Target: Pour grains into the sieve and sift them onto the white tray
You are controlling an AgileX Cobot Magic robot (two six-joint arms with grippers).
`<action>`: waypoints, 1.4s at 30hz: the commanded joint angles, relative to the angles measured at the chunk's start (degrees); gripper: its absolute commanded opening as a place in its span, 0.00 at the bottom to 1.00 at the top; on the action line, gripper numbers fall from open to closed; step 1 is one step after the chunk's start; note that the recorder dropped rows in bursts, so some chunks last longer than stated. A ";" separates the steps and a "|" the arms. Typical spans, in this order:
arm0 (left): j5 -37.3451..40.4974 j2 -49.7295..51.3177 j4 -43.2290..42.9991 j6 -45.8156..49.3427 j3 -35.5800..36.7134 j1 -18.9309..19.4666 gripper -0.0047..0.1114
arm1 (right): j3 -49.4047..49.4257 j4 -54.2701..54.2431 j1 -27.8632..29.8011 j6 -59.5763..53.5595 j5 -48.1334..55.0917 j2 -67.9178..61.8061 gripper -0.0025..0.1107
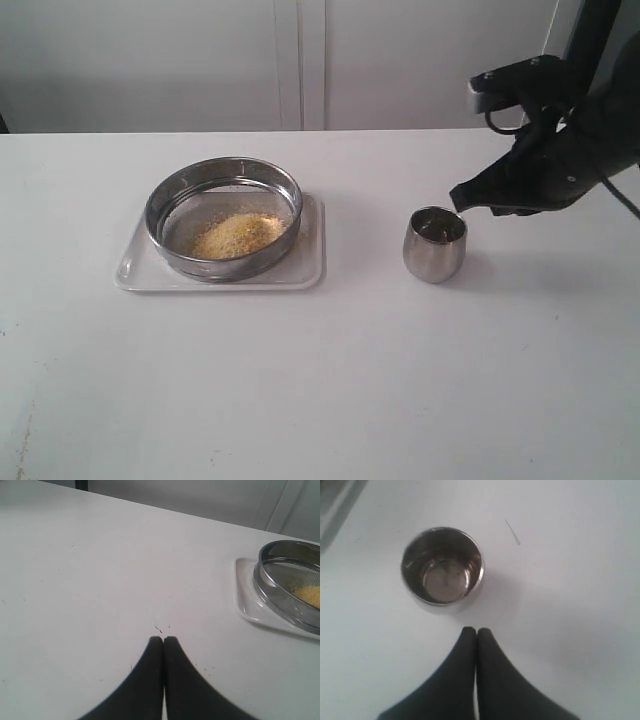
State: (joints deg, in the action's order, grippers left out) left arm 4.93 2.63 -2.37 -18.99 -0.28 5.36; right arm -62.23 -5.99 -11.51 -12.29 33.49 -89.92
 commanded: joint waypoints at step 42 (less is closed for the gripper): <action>-17.89 9.64 1.88 -6.59 -20.84 0.11 0.04 | -0.37 0.30 2.38 1.57 2.16 0.15 0.02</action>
State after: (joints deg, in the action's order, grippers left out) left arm -19.06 8.37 0.00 -32.01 -17.20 5.36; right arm -62.32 -5.77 -9.60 -10.99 36.18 -89.92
